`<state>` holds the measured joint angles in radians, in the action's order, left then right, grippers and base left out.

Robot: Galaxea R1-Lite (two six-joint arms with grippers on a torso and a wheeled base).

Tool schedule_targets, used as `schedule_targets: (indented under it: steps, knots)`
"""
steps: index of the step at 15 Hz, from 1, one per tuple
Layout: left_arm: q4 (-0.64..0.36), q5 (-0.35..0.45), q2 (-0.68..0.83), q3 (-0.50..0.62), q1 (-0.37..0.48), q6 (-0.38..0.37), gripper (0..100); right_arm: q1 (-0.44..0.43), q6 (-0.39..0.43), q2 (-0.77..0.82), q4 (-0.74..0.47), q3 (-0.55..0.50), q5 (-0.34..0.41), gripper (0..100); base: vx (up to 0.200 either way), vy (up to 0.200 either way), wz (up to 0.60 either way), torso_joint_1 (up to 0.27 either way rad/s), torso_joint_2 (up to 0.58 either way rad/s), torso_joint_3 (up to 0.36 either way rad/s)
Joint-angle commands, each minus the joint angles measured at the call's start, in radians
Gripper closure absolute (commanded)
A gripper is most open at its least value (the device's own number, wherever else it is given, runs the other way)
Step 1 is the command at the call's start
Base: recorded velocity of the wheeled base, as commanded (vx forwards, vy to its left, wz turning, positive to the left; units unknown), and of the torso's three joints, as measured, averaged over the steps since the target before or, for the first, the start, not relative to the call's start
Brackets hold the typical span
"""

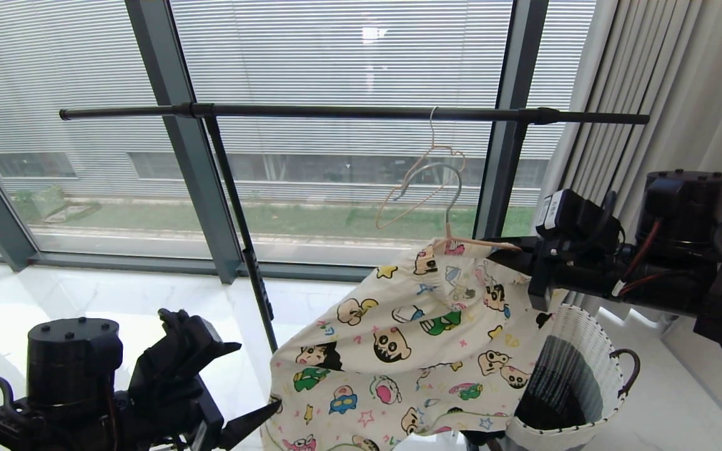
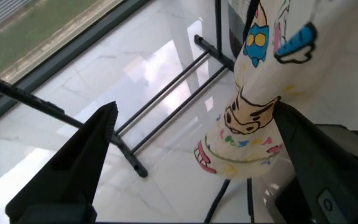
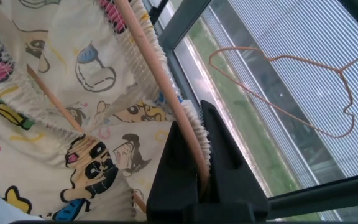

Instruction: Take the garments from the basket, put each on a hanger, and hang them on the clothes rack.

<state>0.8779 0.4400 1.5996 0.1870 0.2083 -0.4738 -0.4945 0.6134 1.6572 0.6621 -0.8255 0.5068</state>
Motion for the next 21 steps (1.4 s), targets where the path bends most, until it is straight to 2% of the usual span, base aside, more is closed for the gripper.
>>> schedule_targets:
  steps: [1,3,4,5,12,13,17,20,21]
  knots:
    - [0.062,0.002,0.076,0.032,0.0,0.0,0,-0.033,-0.024,-0.03,-0.003,-0.009,-0.019,100,0.0,0.0,0.0,0.0,0.0,0.0]
    - [0.127,0.003,0.095,0.011,0.026,0.0,0,-0.038,-0.075,-0.033,-0.003,-0.01,-0.057,100,0.0,0.0,0.0,0.0,0.0,0.0]
    - [0.128,0.003,0.095,0.008,0.026,-0.002,0,-0.038,-0.089,-0.033,-0.003,-0.009,-0.068,100,0.0,0.0,0.0,0.0,0.0,0.0]
    - [0.13,0.005,0.088,-0.003,0.029,-0.003,0,-0.036,-0.138,-0.03,-0.003,-0.009,-0.096,100,0.0,0.0,0.0,0.0,0.0,0.0]
    - [0.147,0.019,0.109,-0.004,0.031,0.001,0,-0.072,-0.159,-0.057,-0.036,-0.009,-0.105,100,0.0,0.0,0.0,0.0,0.0,0.0]
    - [0.151,0.022,0.111,-0.004,0.029,0.001,100,-0.072,-0.159,-0.06,-0.038,-0.009,-0.103,100,0.0,0.0,0.0,0.0,0.0,0.0]
    - [0.164,0.019,0.106,-0.009,-0.01,0.001,100,-0.064,-0.161,-0.059,-0.039,-0.004,-0.119,100,0.0,0.0,0.0,0.0,0.0,0.0]
    - [0.164,0.019,0.088,-0.02,-0.106,0.001,100,-0.029,-0.161,-0.051,-0.039,-0.004,-0.131,100,0.0,0.0,0.0,0.0,0.0,0.0]
    - [0.164,0.02,0.085,-0.027,-0.165,0.001,100,-0.009,-0.161,-0.048,-0.038,-0.004,-0.131,100,0.0,0.0,0.0,0.0,0.0,0.0]
